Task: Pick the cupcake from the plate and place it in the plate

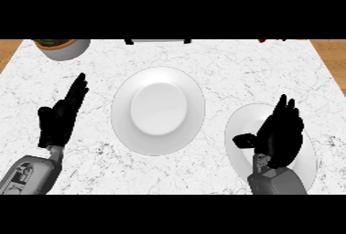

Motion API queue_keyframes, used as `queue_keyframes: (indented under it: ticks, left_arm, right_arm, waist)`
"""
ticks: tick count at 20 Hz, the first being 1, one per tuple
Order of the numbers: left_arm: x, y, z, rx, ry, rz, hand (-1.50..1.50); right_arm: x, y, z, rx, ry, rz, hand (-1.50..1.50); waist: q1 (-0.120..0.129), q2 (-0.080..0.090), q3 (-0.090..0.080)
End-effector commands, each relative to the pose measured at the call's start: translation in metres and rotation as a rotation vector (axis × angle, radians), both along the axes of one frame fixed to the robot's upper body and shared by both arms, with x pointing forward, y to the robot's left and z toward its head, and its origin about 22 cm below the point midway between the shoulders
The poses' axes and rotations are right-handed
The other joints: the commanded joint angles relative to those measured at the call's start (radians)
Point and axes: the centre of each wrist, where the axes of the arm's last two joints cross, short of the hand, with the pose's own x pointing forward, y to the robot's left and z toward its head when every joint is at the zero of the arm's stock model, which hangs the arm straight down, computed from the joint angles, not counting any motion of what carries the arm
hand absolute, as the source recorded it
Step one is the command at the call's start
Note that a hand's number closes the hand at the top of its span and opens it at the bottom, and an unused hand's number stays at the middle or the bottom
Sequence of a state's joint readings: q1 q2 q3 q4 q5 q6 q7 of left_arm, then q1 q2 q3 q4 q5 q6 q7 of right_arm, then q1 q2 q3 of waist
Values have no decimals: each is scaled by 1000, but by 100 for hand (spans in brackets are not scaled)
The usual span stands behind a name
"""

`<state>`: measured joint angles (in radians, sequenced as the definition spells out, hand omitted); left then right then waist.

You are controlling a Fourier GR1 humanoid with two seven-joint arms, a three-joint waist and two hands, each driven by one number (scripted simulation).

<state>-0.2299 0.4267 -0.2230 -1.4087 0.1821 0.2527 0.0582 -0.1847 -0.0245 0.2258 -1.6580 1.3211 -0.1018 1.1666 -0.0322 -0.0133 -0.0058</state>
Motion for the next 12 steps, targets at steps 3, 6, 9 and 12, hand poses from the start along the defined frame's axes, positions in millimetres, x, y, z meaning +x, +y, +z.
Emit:
queue_keyframes:
  ticks: [3, 6, 9, 12]
  left_arm:
    - [5, -7, 5, -14, -9, -31, 0]
    - [8, -7, 3, 2, -10, -24, 0]
    - [7, 3, 5, -3, -28, -1, 0]
    - [15, 7, 20, 6, -35, -11, 0]
  right_arm:
    - [-7, 5, 44, 40, 175, -169, -150]
    - [-2, 2, 57, 31, 204, -163, -150]
    - [-24, -10, 37, 66, 248, -168, -150]
    - [-18, -18, 32, 61, 310, -197, -150]
  waist:
    - [19, 8, 4]
    - [25, 11, 4]
    - [22, 10, 5]
    - [25, 11, 5]
